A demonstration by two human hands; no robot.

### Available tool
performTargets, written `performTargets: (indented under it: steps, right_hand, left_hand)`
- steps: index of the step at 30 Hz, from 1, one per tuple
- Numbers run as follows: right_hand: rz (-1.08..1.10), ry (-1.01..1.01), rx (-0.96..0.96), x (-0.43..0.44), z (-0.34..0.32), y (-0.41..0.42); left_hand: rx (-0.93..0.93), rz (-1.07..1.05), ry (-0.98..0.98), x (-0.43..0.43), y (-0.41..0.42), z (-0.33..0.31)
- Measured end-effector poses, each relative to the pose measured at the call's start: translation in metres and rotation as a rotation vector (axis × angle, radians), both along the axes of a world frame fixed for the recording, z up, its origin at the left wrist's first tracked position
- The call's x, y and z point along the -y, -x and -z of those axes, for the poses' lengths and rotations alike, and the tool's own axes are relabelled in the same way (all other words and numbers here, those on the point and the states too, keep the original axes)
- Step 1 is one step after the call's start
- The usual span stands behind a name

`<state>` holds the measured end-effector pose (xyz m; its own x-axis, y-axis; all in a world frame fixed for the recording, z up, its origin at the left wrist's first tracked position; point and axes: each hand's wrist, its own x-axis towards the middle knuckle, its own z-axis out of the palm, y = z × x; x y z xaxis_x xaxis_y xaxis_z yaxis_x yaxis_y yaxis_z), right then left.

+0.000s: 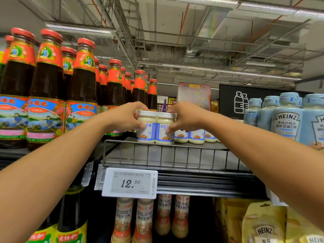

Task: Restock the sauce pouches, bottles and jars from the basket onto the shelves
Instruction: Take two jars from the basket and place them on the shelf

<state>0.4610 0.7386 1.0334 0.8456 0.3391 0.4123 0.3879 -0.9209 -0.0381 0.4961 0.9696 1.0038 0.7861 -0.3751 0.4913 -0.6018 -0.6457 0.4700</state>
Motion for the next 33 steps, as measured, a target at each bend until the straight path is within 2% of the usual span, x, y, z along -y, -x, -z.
performTargets:
  steps: [4, 15, 33]
  right_hand:
    - [-0.043, -0.072, -0.048, 0.003, 0.001, -0.003]
    - [-0.057, -0.071, -0.048, 0.002, 0.003, -0.004]
    - [0.057, -0.126, -0.157, 0.008, 0.0, 0.012]
  left_hand:
    - [0.007, 0.008, 0.014, 0.0, -0.001, 0.001]
    - [0.039, -0.051, 0.012, 0.001, 0.006, 0.003]
    - [0.098, -0.144, 0.024, 0.003, 0.022, 0.0]
